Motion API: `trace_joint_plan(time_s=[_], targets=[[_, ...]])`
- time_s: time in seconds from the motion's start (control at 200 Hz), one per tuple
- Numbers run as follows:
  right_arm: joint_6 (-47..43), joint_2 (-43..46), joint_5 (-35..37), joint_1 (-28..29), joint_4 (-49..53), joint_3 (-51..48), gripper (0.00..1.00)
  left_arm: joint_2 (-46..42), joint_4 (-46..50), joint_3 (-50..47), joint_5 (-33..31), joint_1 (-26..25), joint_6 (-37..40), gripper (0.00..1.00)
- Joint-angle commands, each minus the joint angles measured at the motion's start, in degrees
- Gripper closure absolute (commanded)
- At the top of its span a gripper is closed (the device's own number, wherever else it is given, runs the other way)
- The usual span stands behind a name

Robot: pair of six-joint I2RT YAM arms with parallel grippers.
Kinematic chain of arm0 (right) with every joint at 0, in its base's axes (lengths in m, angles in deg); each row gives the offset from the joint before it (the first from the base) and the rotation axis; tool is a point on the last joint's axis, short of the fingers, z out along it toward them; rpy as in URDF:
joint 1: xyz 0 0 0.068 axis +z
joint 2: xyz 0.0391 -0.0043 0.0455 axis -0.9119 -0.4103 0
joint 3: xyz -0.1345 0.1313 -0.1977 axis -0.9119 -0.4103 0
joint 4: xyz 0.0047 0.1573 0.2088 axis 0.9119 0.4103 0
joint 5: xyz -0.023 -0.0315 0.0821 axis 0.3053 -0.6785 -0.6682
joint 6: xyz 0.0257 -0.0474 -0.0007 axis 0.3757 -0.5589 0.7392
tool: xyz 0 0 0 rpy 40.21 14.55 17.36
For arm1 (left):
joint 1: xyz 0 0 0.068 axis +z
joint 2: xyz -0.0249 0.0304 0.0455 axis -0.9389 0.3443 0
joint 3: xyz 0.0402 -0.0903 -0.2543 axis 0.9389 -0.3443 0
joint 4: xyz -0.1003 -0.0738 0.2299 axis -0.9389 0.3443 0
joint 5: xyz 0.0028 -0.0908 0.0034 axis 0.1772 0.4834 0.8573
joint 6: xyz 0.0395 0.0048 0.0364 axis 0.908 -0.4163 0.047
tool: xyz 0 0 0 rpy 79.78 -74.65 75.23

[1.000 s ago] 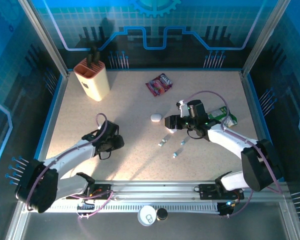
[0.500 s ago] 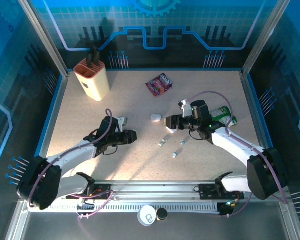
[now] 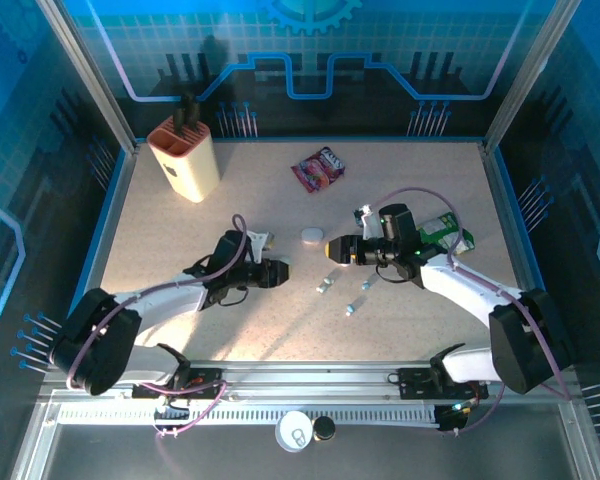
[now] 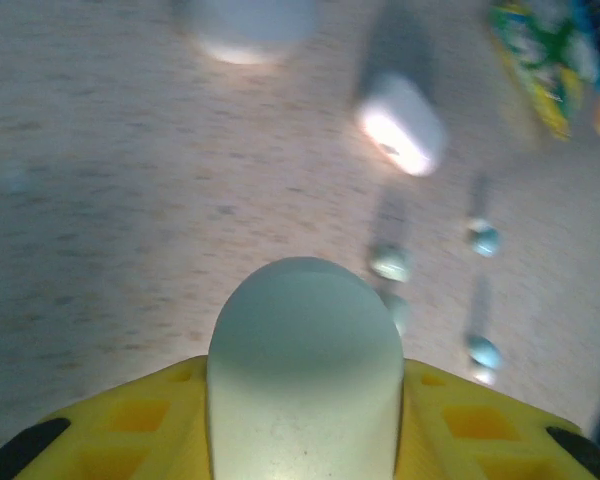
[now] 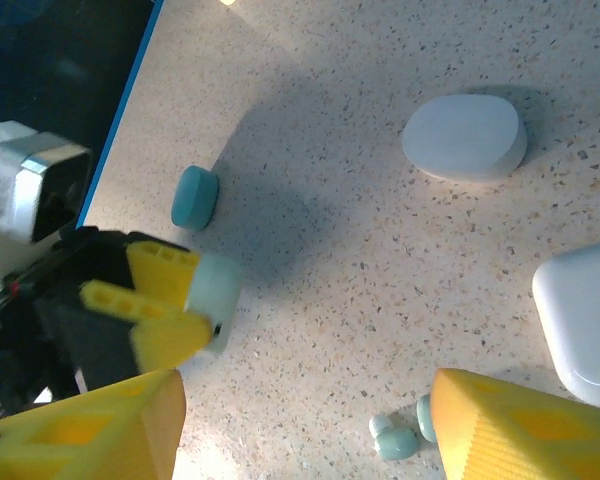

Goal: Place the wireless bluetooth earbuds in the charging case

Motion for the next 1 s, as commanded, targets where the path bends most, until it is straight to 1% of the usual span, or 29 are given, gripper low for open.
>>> trace_joint_plan(time_s=[0.0,0.09,0.155,0.25,0.35,0.39,0.505,0.565,0.67,0.845,0.93,0.99], targets=[[0.2,-1.0,-1.5,-0.5,0.8,1.4,0.34,1.1,12.8,3.7,-12.9,-1.6,-7.2,0.62],[0.2,-2.0,-1.8,-0.4,0.3,1.6,0.34,2.4,16.2,4.5,-16.7,-4.8,-10.6,0.61],[0.3,-2.7,-2.3,-0.3,-0.3,1.8,0.33,4.2,18.7,5.6,-17.5,-6.5,-12.0,0.59],[0.5,-3.6,-2.6,-0.2,-0.8,2.1,0.33,7.1,22.6,7.2,-20.3,-8.0,-14.1,0.57],[0.1,-3.8,-2.7,-0.2,-0.6,2.3,0.33,8.6,23.9,8.3,-20.3,-8.6,-14.5,0.52],[-0.1,-3.8,-2.6,-0.2,-0.3,2.4,0.33,8.8,24.1,8.8,-20.0,-8.8,-14.7,0.47],[-0.5,-3.4,-2.2,-0.3,0.1,2.2,0.33,8.6,24.3,10.0,-18.6,-9.1,-16.6,0.24],[-0.6,-3.2,-1.9,-0.3,0.1,2.1,0.33,8.1,23.6,10.1,-17.5,-9.3,-17.9,0.18],[-1.0,-3.0,-1.2,-0.3,0.0,1.8,0.33,7.2,19.7,9.3,-13.5,-9.4,-21.1,0.15],[-1.3,-2.8,-0.4,-0.4,0.2,1.7,0.33,6.8,12.9,8.7,-7.6,-9.5,-25.3,0.15],[-1.7,-2.6,0.1,-0.5,0.3,1.6,0.33,6.4,11.1,8.7,-6.1,-9.4,-26.2,0.15],[-2.3,-2.4,0.6,-0.5,0.5,1.4,0.33,5.9,10.7,8.7,-6.2,-9.4,-26.5,0.15]])
